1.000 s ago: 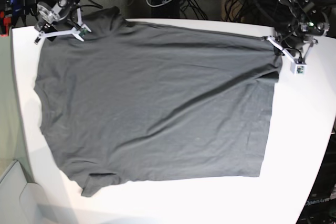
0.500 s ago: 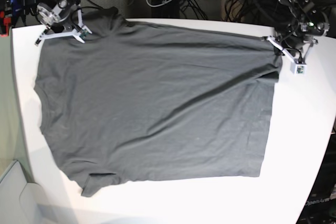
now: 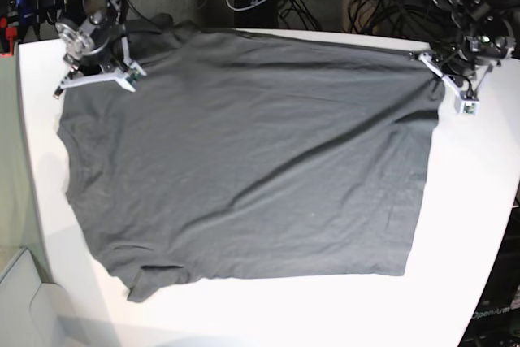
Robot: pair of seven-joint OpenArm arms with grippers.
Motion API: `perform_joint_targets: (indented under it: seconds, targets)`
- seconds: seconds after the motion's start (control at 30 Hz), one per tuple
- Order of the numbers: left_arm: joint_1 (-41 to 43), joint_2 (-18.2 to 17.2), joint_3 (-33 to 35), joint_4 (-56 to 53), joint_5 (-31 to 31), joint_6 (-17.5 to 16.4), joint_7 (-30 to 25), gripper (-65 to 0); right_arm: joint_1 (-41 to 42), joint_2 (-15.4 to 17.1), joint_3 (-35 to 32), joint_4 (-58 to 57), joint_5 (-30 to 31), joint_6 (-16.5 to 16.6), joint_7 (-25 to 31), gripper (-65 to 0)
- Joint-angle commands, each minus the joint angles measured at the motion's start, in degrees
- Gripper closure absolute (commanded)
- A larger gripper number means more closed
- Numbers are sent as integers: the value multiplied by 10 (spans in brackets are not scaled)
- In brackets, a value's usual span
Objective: Layout the t-shirt on the table in an organized manner, then fold the t-shirt properly
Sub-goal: 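Grasp the shirt corner with the right gripper and pull it outward, then hold the collar edge with both grippers and drag it away from the hem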
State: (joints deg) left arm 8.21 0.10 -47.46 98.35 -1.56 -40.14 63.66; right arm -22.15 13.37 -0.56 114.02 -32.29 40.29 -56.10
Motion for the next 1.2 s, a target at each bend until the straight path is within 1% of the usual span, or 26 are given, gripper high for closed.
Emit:
perform_joint_targets:
  seconds: [0.0, 0.13, 0.23, 0.43, 0.63, 0.8, 0.87, 1.0, 1.1, 1.17]
  targets:
    - [-5, -6, -1, 17, 0, 1, 0, -12, 6, 7, 2, 12, -9, -3, -1, 0]
    - [-5, -6, -1, 20, 1, 1, 8, -12, 30, 10, 4, 13, -9, -3, -1, 0]
    - [-2, -6, -1, 21, 2, 1, 8, -12, 48, 22, 2, 13, -9, -3, -1, 0]
    - [0, -6, -1, 21, 3, 1, 8, -12, 83, 23, 2, 13, -9, -3, -1, 0]
    - [-19, -5, -1, 18, 4, 1, 9, -12, 99, 34, -8, 12, -8, -3, -1, 0]
    - [-38, -6, 0, 20, 4, 1, 40, -11, 99, 35, -10, 12, -8, -3, -1, 0]
    - [-40, -7, 14, 21, 4, 1, 40, -11, 98, 35, -10, 12, -8, -3, -1, 0]
    - [-40, -37, 80, 29, 4, 1, 42, -10, 97, 34, -10, 12, -8, -3, 1, 0]
    - [-44, -43, 108, 44, 4, 1, 43, -10, 99, 34, -10, 12, -8, -3, 1, 0]
    - [-54, -43, 115, 53, 5, 1, 43, -10, 104, 34, -10, 12, -8, -3, 2, 0]
